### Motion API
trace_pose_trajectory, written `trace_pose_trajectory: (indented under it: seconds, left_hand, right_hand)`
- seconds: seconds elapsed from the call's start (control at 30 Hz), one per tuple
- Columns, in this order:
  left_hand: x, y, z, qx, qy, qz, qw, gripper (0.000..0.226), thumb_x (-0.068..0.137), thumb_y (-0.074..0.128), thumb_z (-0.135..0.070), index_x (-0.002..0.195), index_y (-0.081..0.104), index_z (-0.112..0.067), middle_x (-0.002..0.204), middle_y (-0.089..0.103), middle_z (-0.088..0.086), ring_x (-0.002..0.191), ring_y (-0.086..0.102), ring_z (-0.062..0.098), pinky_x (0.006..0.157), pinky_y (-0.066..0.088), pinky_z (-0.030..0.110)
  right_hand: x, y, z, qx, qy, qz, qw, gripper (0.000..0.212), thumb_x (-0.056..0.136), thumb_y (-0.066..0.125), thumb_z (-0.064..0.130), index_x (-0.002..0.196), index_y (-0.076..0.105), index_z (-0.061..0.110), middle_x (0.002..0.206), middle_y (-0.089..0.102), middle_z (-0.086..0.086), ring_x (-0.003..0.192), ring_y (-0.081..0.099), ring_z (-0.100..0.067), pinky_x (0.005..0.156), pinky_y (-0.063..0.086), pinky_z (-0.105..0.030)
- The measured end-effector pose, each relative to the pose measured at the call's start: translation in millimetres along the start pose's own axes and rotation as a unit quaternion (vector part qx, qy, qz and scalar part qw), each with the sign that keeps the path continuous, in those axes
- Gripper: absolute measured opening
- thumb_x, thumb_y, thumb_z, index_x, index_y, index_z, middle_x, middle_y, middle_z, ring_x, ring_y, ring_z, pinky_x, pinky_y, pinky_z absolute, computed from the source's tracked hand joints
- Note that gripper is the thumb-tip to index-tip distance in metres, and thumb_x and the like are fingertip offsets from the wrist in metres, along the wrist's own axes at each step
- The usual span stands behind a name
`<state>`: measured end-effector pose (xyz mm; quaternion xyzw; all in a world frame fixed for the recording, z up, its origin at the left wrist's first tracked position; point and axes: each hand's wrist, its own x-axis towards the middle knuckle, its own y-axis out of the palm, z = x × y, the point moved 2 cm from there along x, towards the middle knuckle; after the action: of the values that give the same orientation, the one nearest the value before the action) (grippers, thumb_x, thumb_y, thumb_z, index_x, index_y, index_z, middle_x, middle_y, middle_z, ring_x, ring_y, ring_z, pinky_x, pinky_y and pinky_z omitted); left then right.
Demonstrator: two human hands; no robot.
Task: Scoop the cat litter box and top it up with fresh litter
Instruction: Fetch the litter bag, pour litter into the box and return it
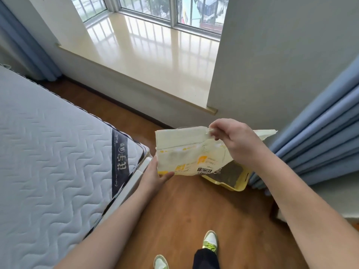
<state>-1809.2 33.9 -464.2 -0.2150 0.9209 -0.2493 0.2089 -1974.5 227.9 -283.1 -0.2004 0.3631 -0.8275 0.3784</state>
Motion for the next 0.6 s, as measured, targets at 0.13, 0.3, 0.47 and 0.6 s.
trace_pose_trajectory:
  seconds: [0.13,0.3,0.47,0.6]
  left_hand:
    - [-2,-21,-5,-0.061,-0.03,-0.044,0.997,0.019,0.081,0.068,-0.041,0.099,0.062,-0.042,0.1,0.071,-0.006,0.095,0.067,0.014,0.087,0.053,0.038]
    - [-10,-44,-30,-0.175,-0.033,-0.065,0.982,0.017,0.09,0.067,-0.012,0.089,0.068,-0.029,0.085,0.075,-0.002,0.086,0.071,0.021,0.082,0.055,0.046]
    - [-15,-50,-33,-0.184,-0.007,-0.069,0.98,0.002,0.092,0.065,-0.018,0.093,0.067,-0.018,0.087,0.075,0.006,0.084,0.07,0.027,0.079,0.054,0.047]
    - [-15,-48,-32,-0.088,0.026,-0.057,0.994,0.031,0.087,0.06,-0.045,0.087,0.061,-0.014,0.078,0.067,0.011,0.073,0.062,0.025,0.072,0.05,0.043]
  right_hand:
    - [8,-17,16,0.043,-0.004,-0.044,0.998,0.015,0.099,0.051,0.019,0.093,0.062,0.026,0.088,0.064,0.004,0.085,0.06,-0.01,0.077,0.045,-0.022]
    - [19,-37,22,0.066,0.032,-0.061,0.995,0.014,0.099,0.051,0.03,0.09,0.062,0.028,0.082,0.065,0.013,0.082,0.059,-0.002,0.076,0.045,-0.017]
    - [21,-39,7,0.006,0.073,-0.067,0.995,0.013,0.1,0.048,0.03,0.091,0.058,0.029,0.089,0.065,0.002,0.085,0.057,-0.016,0.073,0.045,-0.033]
    - [16,-30,0,0.023,0.079,-0.084,0.993,0.026,0.096,0.054,0.033,0.121,0.047,0.038,0.123,0.055,0.011,0.118,0.049,-0.009,0.094,0.043,-0.034]
